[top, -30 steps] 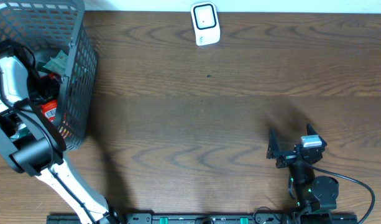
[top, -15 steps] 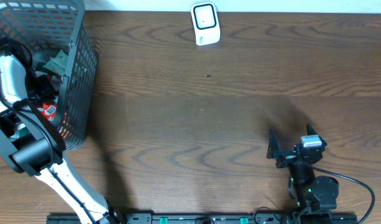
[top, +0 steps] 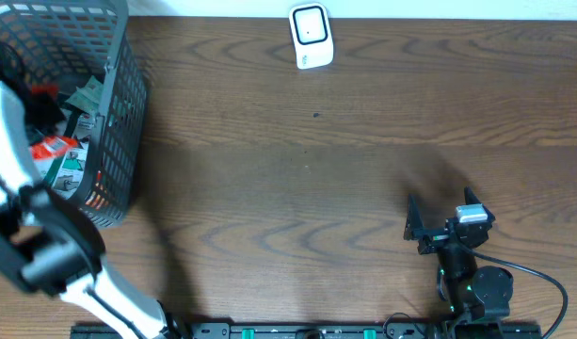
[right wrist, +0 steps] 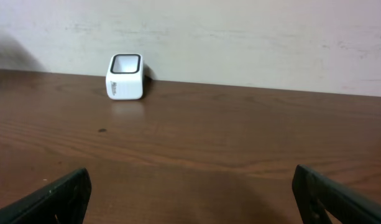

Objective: Scan the item barcode
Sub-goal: 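Grasp the red HACKS snack bag with the left gripper, then lift the red bag out and carry it toward the scanner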

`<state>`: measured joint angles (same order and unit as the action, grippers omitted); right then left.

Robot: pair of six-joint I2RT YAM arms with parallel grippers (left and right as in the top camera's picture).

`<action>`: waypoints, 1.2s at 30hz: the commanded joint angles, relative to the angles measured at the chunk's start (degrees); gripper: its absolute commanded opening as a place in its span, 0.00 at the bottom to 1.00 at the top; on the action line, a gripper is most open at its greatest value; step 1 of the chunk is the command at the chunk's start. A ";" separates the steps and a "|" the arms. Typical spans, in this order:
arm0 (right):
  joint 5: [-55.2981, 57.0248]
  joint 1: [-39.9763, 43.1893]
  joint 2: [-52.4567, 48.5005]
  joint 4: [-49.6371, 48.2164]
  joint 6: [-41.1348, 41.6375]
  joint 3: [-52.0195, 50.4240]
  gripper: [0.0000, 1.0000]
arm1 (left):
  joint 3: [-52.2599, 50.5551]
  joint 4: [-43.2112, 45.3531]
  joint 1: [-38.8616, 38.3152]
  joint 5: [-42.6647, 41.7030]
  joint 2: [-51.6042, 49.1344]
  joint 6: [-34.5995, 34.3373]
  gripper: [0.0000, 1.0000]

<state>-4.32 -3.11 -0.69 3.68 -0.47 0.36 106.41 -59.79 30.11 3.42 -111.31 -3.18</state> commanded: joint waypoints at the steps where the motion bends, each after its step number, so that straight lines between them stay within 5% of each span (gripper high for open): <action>1: -0.26 0.61 0.31 0.20 -0.26 -0.07 0.99 | 0.87 0.11 -0.04 1.14 11.32 -3.96 0.08; 10: -0.26 0.61 0.31 0.20 -0.26 -0.07 0.99 | 0.85 -0.55 -4.44 -4.09 30.97 -8.26 0.07; 17: -0.26 0.61 0.31 0.20 -0.26 -0.07 0.99 | 0.66 -8.59 -19.17 -7.04 41.29 -11.39 0.07; 24: -0.26 0.61 0.31 0.20 -0.26 -0.07 0.99 | -4.50 -15.74 -38.07 -7.04 39.21 -16.55 0.07; 36: -0.26 0.61 0.31 0.22 -0.26 -0.07 0.99 | -24.17 8.15 -60.98 -6.86 20.90 -22.51 0.07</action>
<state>-4.32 -3.11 -0.69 3.68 -0.47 0.36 83.74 -54.06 -27.62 -3.38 -85.17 -22.20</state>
